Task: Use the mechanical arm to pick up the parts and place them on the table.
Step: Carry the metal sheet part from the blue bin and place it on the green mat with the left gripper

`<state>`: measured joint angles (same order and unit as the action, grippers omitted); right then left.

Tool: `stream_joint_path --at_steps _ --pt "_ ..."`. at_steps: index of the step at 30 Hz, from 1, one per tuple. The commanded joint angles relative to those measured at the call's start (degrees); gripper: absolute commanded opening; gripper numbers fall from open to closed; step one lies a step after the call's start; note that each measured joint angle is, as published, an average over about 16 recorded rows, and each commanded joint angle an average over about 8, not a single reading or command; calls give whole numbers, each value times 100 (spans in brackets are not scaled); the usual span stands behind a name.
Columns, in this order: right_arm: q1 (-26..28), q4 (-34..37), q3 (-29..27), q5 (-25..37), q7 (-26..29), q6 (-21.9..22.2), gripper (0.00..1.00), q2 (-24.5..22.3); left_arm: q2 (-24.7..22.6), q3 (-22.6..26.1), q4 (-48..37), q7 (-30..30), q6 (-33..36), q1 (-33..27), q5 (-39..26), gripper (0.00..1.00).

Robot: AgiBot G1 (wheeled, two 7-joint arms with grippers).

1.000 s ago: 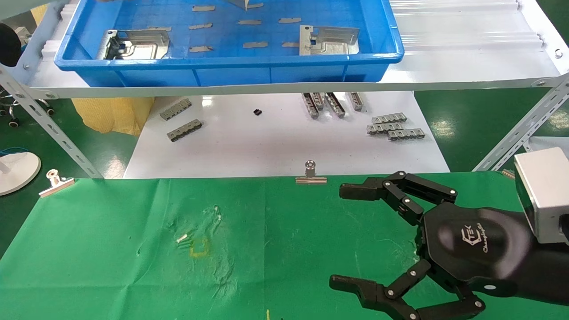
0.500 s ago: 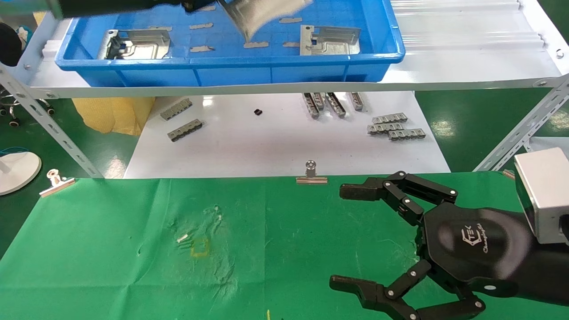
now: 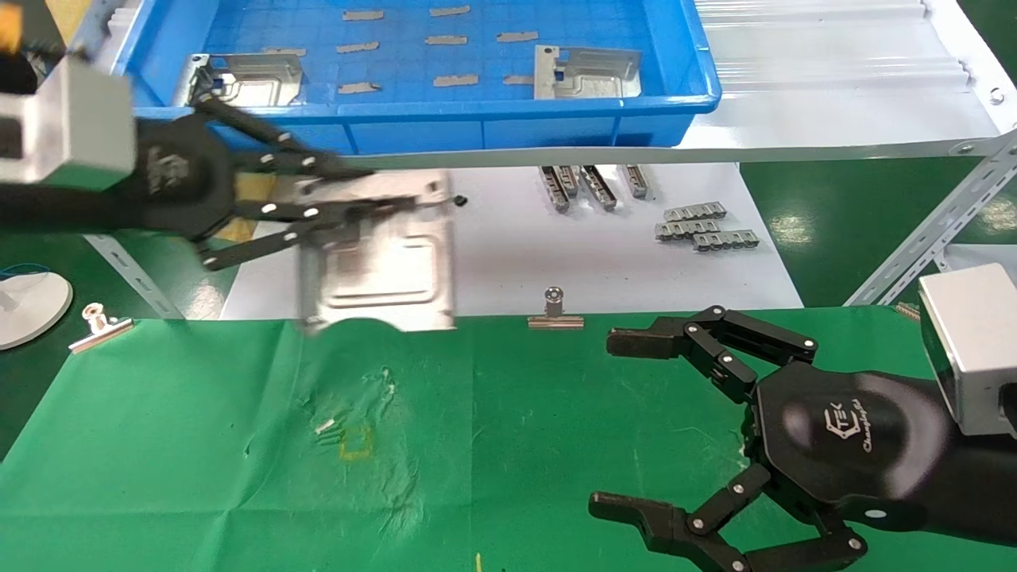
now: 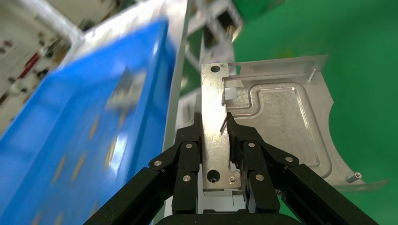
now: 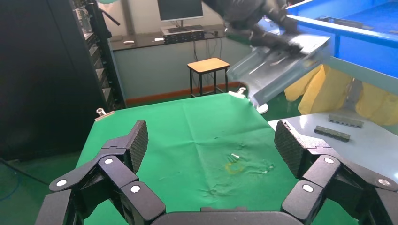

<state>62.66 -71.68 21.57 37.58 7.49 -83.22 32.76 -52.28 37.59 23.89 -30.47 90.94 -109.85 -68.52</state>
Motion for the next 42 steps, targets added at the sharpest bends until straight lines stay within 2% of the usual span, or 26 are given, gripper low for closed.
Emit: stream_joint_path --at_steps 1,9,19,20,27,28,34,42 --pt "0 0 0 0 0 0 100 0 263 155 149 -219 -14 65 -3 0" --pt "0 0 0 0 0 0 100 0 -44 767 -586 -867 -116 195 -668 0" --pt "0 0 0 0 0 0 100 0 -424 1081 -1368 -1387 -154 485 -975 0" --pt "0 0 1 0 0 0 100 0 -462 1099 -1426 -1422 -172 507 -994 6" --pt "0 0 1 0 0 0 100 0 -692 1155 -1815 -1516 -411 576 -1061 91" --pt "0 0 1 0 0 0 100 0 -714 1149 -1865 -1519 -451 583 -1053 98" --pt "0 0 1 -1 0 0 100 0 -779 1096 -2079 -1554 -529 611 -977 100" --pt "0 0 1 -1 -1 0 100 0 -705 1024 -2234 -1547 -263 566 -868 100"
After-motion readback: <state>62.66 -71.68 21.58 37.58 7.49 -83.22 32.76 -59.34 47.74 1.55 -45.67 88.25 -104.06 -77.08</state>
